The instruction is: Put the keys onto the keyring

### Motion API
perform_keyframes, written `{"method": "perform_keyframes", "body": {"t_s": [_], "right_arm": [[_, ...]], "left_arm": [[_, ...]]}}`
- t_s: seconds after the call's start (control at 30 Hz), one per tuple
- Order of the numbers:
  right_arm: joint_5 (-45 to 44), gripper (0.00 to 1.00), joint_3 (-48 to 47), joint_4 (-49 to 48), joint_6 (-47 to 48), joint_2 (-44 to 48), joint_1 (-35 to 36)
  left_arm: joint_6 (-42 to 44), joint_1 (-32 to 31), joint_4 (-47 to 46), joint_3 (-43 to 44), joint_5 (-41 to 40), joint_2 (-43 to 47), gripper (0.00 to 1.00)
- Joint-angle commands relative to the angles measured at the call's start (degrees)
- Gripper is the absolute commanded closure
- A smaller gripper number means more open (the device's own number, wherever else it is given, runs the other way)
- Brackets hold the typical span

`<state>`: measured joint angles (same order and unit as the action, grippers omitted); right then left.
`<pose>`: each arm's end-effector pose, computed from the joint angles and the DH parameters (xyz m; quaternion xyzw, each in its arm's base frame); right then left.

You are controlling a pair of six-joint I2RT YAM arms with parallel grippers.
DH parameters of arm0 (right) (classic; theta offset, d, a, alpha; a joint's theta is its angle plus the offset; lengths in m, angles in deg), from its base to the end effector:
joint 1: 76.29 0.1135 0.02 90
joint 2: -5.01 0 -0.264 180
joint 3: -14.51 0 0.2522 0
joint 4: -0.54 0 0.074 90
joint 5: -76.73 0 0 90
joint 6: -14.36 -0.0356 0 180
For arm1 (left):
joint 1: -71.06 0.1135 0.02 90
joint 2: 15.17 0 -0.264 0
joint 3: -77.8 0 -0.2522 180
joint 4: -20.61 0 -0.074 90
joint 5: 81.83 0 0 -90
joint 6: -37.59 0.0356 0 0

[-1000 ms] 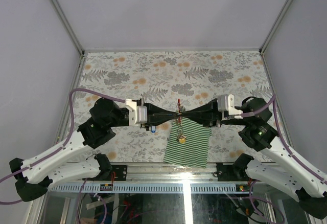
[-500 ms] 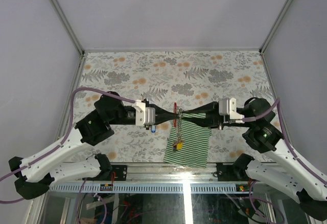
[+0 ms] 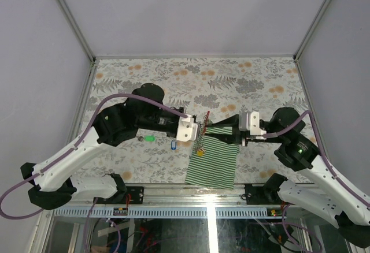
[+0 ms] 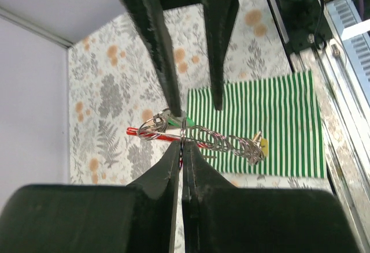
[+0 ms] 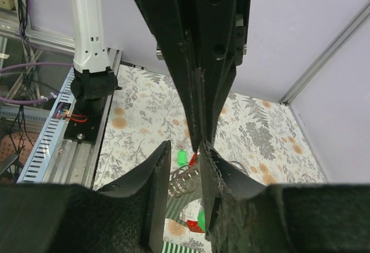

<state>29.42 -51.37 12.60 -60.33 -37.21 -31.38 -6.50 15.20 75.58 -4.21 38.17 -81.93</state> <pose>0.0917 0.1255 0.4123 -0.5393 0.3677 0.4068 0.6391 0.1129 -0.1982 0.4446 0.7168 0.4006 -0.2617 0.5071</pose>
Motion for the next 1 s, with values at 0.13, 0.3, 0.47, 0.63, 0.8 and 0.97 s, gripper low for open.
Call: {"method": "perform_keyframes", "body": {"t_s": [0.13, 0.3, 0.47, 0.63, 0.8, 0.97], "right_arm": [[-3.0, 0.64, 0.4, -2.8, 1.7, -0.8, 0.4], [-2.1, 0.64, 0.9, -3.2, 1.2, -2.1, 0.4], [-0.5, 0.63, 0.5, -2.9, 0.4, -4.0, 0.4], [0.0, 0.63, 0.4, -2.6, 0.1, -5.7, 0.4], [0.8, 0.63, 0.3, -2.5, -0.1, -7.1, 0.4], [0.5, 0.63, 0.4, -2.4, -0.2, -8.4, 0.4]], "left_arm": [[7.1, -0.5, 9.5, 4.8, -4.0, -1.4, 1.00], [7.3, -0.6, 9.5, 4.8, -4.5, -1.4, 1.00], [7.3, -0.7, 9.5, 4.8, -4.8, -1.8, 1.00], [7.3, -0.8, 9.5, 4.8, -5.2, -2.1, 1.00], [6.9, -0.9, 9.4, 4.8, -6.0, -2.3, 1.00], [6.6, -0.9, 9.4, 4.9, -6.3, -2.4, 1.00]]}}
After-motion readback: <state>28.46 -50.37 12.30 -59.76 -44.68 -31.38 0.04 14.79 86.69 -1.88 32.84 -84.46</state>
